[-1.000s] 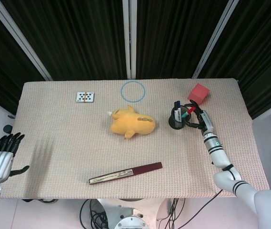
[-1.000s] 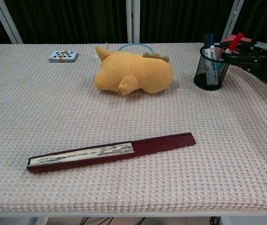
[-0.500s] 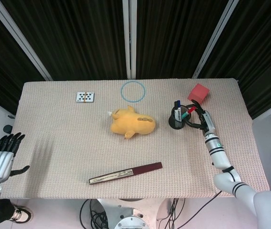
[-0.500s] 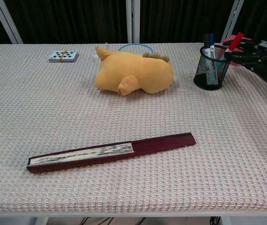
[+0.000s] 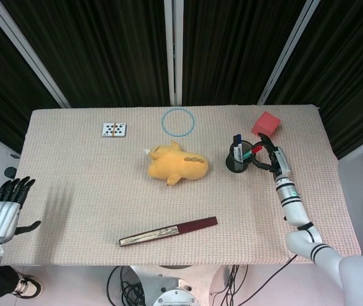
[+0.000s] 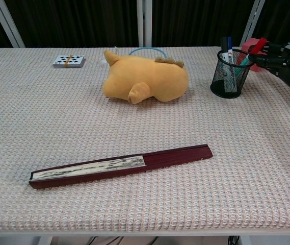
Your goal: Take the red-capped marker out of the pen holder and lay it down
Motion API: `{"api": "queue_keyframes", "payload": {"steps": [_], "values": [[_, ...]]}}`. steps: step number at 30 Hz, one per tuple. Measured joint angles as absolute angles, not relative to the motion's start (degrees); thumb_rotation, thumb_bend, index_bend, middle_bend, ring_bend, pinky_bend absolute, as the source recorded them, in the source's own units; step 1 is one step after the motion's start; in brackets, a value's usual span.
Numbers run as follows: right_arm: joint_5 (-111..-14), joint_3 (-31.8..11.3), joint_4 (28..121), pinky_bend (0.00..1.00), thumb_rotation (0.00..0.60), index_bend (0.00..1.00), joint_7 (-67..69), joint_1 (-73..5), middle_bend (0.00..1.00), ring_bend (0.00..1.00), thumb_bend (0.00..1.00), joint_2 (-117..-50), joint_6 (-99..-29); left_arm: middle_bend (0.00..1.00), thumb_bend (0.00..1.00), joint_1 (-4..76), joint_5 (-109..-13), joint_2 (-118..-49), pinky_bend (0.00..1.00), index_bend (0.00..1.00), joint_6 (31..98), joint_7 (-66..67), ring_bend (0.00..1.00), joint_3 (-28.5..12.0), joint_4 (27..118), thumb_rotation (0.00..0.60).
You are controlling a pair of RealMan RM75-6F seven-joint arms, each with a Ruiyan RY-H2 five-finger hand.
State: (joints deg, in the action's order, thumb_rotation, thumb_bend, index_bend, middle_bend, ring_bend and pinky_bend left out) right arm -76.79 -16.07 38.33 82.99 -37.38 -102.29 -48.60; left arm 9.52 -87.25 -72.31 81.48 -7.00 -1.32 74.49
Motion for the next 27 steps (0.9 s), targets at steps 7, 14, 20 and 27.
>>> {"api": "queue_keyframes", "payload": {"steps": [7, 14, 20, 27], "values": [[-75.2, -17.4, 38.2, 0.00, 0.600, 0.63, 81.7, -37.3, 0.14, 0.00, 0.29, -102.7, -48.5, 0.02, 0.00, 9.5, -87.2, -72.2, 0.00, 0.06, 81.4, -6.8, 0.00, -1.3, 74.7, 0.600], [-75.5, -17.8, 40.4, 0.00, 0.600, 0.74, 81.5, -37.0, 0.15, 0.00, 0.36, -101.6, -50.2, 0.02, 0.00, 9.5, -87.3, -72.0, 0.00, 0.06, 81.6, -6.6, 0.00, -1.3, 75.0, 0.600], [-76.2, -17.8, 44.4, 0.00, 0.600, 0.83, 81.5, -35.7, 0.17, 0.00, 0.43, -99.8, -53.6, 0.02, 0.00, 9.6, -87.5, -72.0, 0.00, 0.06, 81.7, -6.5, 0.00, -1.3, 75.2, 0.600], [-77.9, -17.5, 51.8, 0.00, 0.600, 0.86, 80.7, -33.3, 0.18, 0.00, 0.44, -96.3, -58.9, 0.02, 0.00, 9.4, -87.7, -71.8, 0.00, 0.06, 82.2, -6.7, 0.00, -1.3, 75.6, 0.600]]}}
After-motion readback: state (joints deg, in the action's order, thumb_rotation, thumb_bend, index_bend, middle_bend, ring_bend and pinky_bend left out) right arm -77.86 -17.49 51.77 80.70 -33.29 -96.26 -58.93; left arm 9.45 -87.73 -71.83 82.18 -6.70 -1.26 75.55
